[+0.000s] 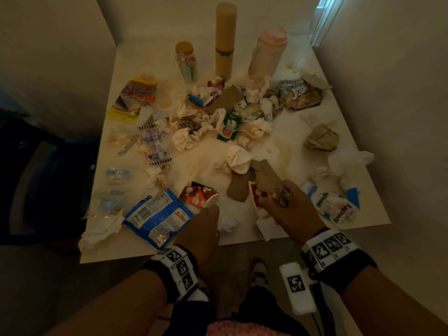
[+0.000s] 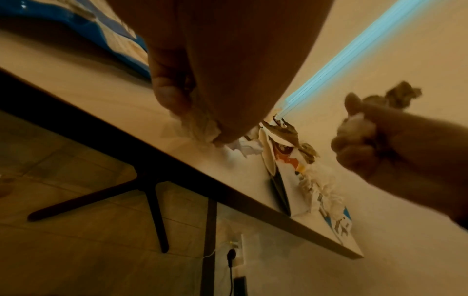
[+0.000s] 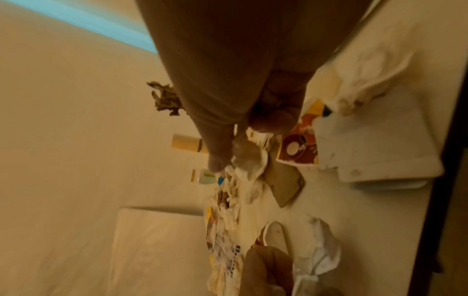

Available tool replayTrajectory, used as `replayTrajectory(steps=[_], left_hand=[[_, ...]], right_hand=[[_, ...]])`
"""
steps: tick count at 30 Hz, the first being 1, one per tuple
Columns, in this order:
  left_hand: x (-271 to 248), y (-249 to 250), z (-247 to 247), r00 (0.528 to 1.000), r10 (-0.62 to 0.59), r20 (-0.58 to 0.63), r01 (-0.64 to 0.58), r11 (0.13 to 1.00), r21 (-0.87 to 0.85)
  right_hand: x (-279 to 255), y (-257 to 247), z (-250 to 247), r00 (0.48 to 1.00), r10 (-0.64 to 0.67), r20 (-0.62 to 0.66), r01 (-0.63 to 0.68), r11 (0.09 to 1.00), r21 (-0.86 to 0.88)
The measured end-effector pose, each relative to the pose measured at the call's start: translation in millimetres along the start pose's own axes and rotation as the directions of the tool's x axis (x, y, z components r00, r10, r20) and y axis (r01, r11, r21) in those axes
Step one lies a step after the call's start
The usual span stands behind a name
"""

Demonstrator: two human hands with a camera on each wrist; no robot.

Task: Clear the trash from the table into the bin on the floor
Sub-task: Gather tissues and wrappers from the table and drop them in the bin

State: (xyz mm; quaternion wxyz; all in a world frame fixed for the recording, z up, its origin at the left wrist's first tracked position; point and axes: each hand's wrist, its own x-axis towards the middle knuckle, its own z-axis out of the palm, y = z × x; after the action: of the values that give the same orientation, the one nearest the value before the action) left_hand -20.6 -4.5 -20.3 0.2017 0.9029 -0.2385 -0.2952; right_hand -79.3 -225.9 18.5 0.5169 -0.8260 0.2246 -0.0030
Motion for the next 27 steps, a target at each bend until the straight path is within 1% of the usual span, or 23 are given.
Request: replayTrajectory(steps=[2,3,6,7,9,10,12,15,17,19,21,23,25,27], left_hand=[[2,1,-2,1.0,0.012,-0.012,-0.013,0.997,-0.07],[3,3,-1,0.999,0.038,-0.02,-0.039,0.996,-0.078],[9,20,-2,0.978,0.203,-0.047,-0.201,0.979,0.044],[12,27,-2,0.971,0.235,-0.044,-0.232,0.971,0.064],[18,42,-1,0.969,0.242,-0.04,-0.24,0.969,0.059],[21,49,0,0.97,0.24,-0.046,-0.238,0.97,0.048],[27,61,4,0.965,0.254,-0.064,-0.255,0.967,-0.006],[33,79,12,0.958,0.284,-0.049,-0.285,0.958,-0.016],[38,90,18,0.965,0.261,-0.027,-0.261,0.965,0.0],[43,97,25,0.978,0.207,-0.017,-0.207,0.978,-0.015],[49,102,31,0.986,0.165,-0.024,-0.166,0.984,-0.061],[54,102,38,0.991,0.136,-0.018,-0.137,0.988,-0.065],[57,101,43,0.993,0.116,0.0,-0.116,0.993,-0.009],[57,97,48,0.993,0.118,0.014,-0.119,0.991,0.068]], right_hand=[[-10,4,-16,1.0,-0.011,-0.027,0.012,0.998,0.058],[-15,7,-24,0.999,-0.005,-0.035,0.007,0.997,0.079],[-27,22,-46,0.998,0.051,-0.048,-0.048,0.997,0.061],[-31,28,-51,0.996,0.072,-0.052,-0.069,0.997,0.04],[-38,40,-58,0.991,0.107,-0.076,-0.105,0.994,0.025],[-41,45,-60,0.988,0.124,-0.09,-0.119,0.991,0.058],[-47,54,-62,0.981,0.176,-0.08,-0.165,0.979,0.121],[-49,66,-65,0.97,0.231,-0.075,-0.221,0.967,0.131],[-48,69,-63,0.963,0.245,-0.117,-0.234,0.968,0.095],[-45,70,-61,0.963,0.22,-0.155,-0.225,0.974,-0.015],[-40,69,-57,0.974,0.19,-0.124,-0.201,0.976,-0.086],[-31,72,-52,0.986,0.148,-0.072,-0.158,0.975,-0.158],[-22,78,-48,0.995,0.094,-0.02,-0.096,0.963,-0.253],[-14,82,-44,0.998,0.065,0.008,-0.059,0.949,-0.31]])
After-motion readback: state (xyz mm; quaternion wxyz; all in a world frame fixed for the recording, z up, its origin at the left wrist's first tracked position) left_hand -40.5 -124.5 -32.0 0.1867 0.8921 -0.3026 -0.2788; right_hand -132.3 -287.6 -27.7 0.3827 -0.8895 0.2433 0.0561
